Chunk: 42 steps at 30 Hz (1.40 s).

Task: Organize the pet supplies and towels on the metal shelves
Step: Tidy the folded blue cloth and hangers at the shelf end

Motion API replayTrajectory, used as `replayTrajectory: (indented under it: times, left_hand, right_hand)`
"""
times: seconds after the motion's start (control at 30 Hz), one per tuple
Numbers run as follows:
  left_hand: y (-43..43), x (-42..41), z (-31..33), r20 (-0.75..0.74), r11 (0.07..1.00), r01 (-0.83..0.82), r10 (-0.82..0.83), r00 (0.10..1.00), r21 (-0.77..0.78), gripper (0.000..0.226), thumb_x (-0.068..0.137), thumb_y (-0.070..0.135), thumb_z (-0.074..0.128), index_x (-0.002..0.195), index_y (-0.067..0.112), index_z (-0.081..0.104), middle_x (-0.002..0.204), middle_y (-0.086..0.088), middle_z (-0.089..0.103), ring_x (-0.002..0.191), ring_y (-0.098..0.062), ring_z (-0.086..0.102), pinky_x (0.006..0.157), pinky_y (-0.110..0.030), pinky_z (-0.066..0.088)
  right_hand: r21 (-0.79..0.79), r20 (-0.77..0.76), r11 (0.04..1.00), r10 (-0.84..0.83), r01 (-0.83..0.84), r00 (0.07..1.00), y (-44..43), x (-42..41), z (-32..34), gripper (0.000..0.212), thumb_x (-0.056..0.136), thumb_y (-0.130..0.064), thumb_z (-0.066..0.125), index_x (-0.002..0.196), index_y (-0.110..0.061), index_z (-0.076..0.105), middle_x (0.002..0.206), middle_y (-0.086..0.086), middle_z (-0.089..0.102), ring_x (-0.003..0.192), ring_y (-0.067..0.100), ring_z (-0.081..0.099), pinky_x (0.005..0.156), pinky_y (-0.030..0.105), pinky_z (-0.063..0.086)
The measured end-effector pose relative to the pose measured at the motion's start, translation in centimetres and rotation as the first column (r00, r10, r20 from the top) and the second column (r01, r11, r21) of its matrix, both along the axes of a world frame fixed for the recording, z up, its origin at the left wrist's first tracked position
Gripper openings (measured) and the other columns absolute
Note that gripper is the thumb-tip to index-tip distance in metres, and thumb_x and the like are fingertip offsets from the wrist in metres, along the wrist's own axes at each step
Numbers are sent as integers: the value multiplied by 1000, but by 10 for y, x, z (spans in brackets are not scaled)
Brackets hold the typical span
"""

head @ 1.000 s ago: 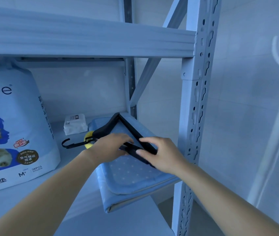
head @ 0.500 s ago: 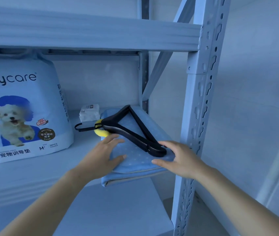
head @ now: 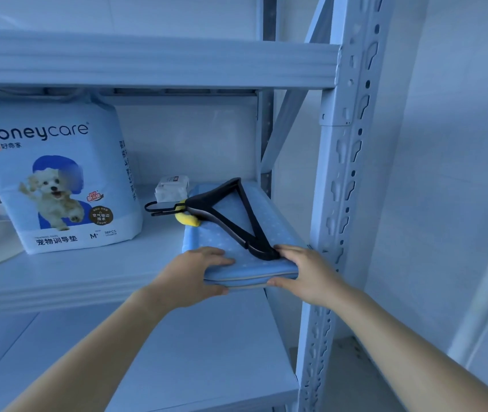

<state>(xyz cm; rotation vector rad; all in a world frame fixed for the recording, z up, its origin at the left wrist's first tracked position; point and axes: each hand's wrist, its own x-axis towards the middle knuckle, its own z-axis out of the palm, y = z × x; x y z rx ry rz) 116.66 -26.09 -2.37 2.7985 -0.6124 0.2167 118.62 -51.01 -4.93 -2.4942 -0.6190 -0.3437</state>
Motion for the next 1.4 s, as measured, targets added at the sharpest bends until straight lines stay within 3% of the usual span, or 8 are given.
replayTrajectory:
  times: [0.27, 0.73, 1.03, 1.27, 1.4]
  left_hand:
    - [-23, 0, -3, 22, 1000, -15, 15, 1000, 12, 54, 84, 45, 63, 133, 46, 42, 146, 19, 32, 131, -4, 33, 101, -15, 24]
    - [-33, 15, -5, 20, 1000, -17, 17, 1000, -3, 54, 85, 43, 62, 134, 46, 40, 146, 19, 31, 131, -6, 33, 101, -17, 25]
    - [-31, 16, -13, 60, 1000, 3, -4, 998, 15, 54, 86, 48, 58, 135, 48, 36, 146, 22, 29, 132, -4, 31, 103, -19, 26]
    - [-27, 16, -11, 28, 997, 29, -27, 999, -75, 49, 84, 50, 59, 130, 44, 43, 139, 22, 34, 128, -2, 34, 101, -18, 31]
    - [-27, 13, 2, 62, 988, 21, -11, 998, -155, 47, 86, 50, 57, 130, 38, 47, 132, 20, 39, 126, 0, 35, 98, -16, 27]
  right_hand:
    - [38, 19, 999, -22, 21, 1000, -20, 0, -3, 68, 79, -44, 70, 138, -18, 45, 141, -11, 45, 130, 4, 40, 102, 13, 27]
    - [83, 13, 996, -45, 43, 999, -29, 10, -5, 69, 79, -39, 72, 138, -17, 44, 141, -10, 45, 131, 5, 39, 101, 9, 23]
    - [96, 30, 995, -41, 37, 999, -30, 9, -5, 66, 78, -38, 73, 136, -18, 47, 137, -10, 49, 127, 4, 43, 96, 9, 26]
    - [135, -52, 988, -65, 71, 997, -27, 7, 8, 94, 70, -51, 75, 146, -27, 25, 147, -14, 34, 137, 5, 30, 109, 24, 27]
    - [152, 23, 987, -63, 59, 998, -16, 5, 22, 84, 75, -53, 70, 144, -26, 31, 149, -13, 32, 137, 4, 29, 108, 19, 23]
